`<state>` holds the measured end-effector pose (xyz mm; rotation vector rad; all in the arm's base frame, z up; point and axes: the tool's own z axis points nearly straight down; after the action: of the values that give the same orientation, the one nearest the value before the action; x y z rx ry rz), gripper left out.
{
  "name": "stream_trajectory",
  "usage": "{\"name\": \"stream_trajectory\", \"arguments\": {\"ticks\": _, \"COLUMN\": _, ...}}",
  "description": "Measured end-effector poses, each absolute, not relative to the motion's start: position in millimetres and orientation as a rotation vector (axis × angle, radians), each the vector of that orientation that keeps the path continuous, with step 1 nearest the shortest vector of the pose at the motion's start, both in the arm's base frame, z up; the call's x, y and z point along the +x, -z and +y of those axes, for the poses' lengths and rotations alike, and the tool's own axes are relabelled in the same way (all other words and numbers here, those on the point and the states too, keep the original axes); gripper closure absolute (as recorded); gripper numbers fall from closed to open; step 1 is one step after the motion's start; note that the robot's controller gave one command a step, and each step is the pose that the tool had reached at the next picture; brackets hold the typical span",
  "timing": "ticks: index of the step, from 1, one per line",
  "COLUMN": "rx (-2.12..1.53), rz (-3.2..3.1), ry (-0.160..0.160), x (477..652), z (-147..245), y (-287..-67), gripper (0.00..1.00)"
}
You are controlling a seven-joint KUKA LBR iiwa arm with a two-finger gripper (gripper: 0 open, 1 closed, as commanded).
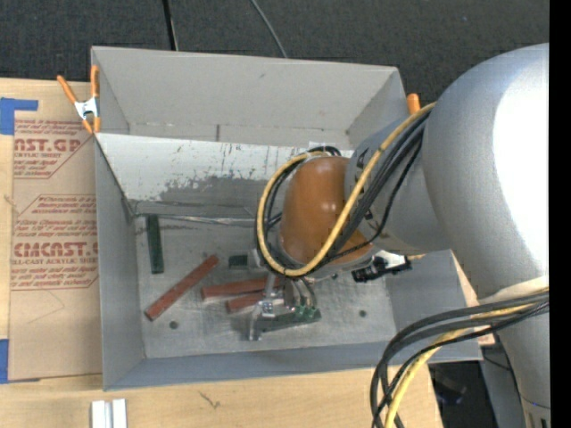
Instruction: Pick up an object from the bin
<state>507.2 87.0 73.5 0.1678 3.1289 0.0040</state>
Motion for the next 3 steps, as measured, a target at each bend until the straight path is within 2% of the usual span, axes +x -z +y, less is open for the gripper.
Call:
{"name": "stream_trajectory", "arguments": {"ticks": 1, "rx": 0.168, "rz": 3.133, "ry": -0.004, "x": 506.8, "z": 87.3, "y": -74.5, "gripper": 1.00}}
{"name": "stream_trajectory", "arguments": {"ticks": 2, "rx": 0.168, "rz": 3.133, "ry": -0.004, "x": 506.8, "z": 87.3, "y": -74.5, "gripper": 1.00}}
{"name": "stream_trajectory", "arguments": {"ticks": 3, "rx": 0.094, "rz": 3.138, "ry": -0.001, "x": 517.1, "z": 53.1, "y": -225.0, "gripper": 1.00}}
